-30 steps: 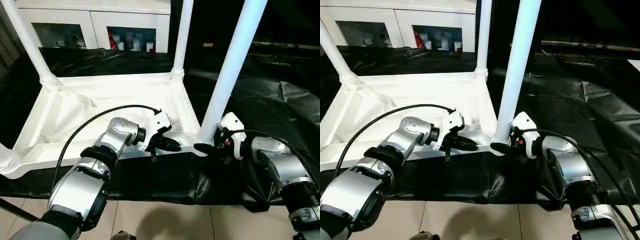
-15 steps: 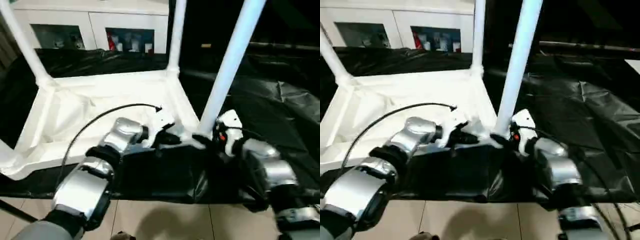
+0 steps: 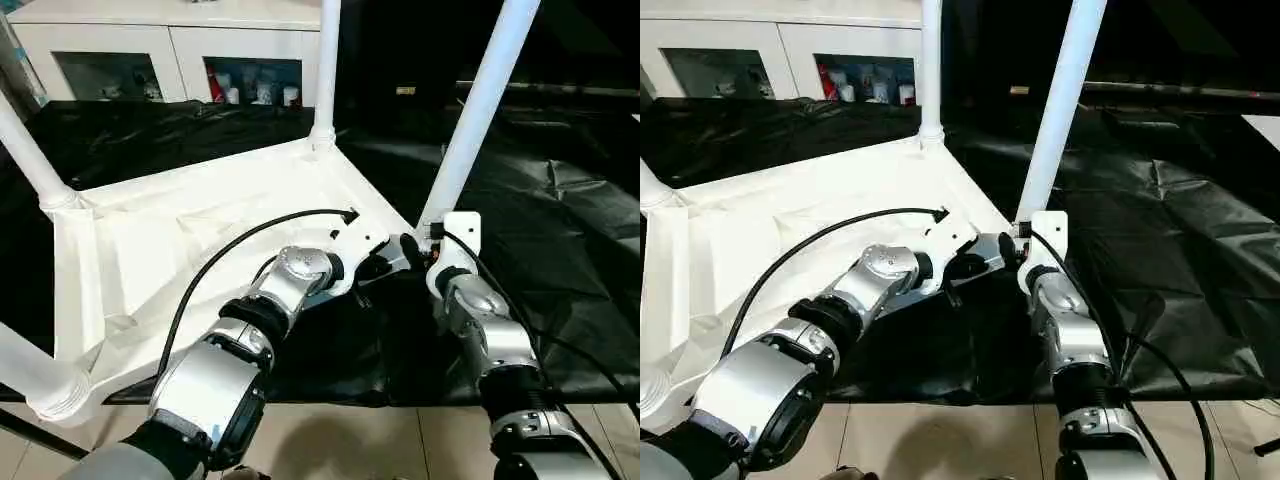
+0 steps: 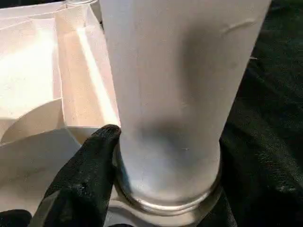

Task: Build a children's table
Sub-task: Rotate leg to tighten

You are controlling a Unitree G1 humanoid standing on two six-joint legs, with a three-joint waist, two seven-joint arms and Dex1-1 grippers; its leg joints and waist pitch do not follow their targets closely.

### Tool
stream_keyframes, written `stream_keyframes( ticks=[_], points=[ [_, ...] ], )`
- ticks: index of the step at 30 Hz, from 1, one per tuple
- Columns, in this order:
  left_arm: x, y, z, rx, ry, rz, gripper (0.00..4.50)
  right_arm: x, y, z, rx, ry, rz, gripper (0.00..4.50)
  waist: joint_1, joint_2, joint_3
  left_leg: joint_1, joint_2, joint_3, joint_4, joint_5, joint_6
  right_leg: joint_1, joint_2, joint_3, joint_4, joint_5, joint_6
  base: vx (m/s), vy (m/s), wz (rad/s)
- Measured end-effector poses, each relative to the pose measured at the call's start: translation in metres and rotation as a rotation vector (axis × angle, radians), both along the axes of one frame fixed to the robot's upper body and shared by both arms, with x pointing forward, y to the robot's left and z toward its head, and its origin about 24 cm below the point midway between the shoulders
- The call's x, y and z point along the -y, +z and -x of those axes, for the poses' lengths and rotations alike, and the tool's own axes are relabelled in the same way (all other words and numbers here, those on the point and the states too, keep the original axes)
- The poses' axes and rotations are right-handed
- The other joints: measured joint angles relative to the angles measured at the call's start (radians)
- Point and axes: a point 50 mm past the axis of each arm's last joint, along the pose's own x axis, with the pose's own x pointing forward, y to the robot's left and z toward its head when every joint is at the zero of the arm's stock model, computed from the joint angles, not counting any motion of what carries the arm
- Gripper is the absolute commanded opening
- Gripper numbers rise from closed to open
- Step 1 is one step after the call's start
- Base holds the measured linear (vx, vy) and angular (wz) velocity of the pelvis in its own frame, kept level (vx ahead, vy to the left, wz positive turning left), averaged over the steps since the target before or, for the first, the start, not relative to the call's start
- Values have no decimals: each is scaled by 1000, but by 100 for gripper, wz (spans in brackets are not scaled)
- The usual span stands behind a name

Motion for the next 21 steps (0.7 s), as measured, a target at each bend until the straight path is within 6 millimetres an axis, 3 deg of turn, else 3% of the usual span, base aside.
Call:
stream_keyframes(
  ticks=[5,10,13,18,21],
  points=[
    [-2,1,0,11,-16,3,0,7,2,3,14,14,25,377,0,3,2,-1,0,0,0,0,0,0,0,0,0,0,0,0,0,0],
    [-8,3,-3,28,-20,12,0,26,14,21,35,135,88,377,2,10,3,-3,0,0,-1,0,0,-2,0,0,0,0,1,0,0,0],
    [-15,6,-5,4,-9,83,57,38,23,34,16,274,145,381,0,10,3,-3,1,0,-1,0,0,-3,1,0,0,-1,2,0,0,0],
    [-22,39,-13,38,-73,219,95,48,30,58,-44,564,210,381,1,4,6,-3,1,0,0,0,0,-3,0,-1,0,-1,3,0,0,0],
    [-51,52,-12,-1,-119,224,114,43,40,63,-39,691,178,381,-10,0,8,0,2,0,-1,0,1,-3,1,-1,1,-1,3,0,0,0]
  ],
)
